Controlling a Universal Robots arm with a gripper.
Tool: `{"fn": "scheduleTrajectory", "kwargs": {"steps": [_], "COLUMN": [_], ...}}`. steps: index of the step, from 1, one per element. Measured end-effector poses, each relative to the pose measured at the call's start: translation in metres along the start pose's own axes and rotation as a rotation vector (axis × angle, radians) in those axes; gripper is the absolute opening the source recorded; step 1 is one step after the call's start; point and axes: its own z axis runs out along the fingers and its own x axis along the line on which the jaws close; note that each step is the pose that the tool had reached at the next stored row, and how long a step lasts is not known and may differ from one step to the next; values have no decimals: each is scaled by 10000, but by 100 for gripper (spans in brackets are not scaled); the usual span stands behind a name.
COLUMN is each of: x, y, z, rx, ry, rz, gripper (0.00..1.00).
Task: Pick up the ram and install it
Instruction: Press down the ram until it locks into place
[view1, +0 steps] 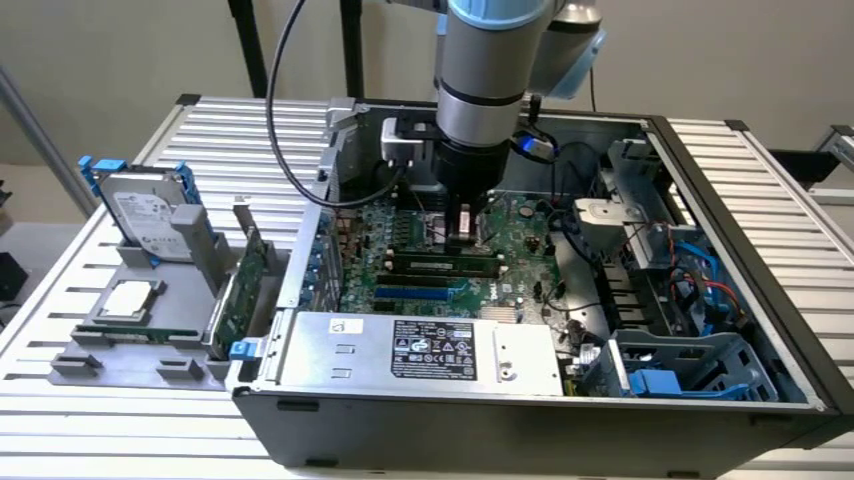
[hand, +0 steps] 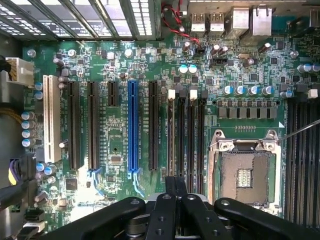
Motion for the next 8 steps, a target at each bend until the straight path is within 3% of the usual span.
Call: {"fn": "scheduleTrajectory", "kwargs": {"steps": [8], "x": [-3], "y": [0], "z": [125], "rx": [-6], "ry": [19], "rz": [1], "gripper": [0]}}
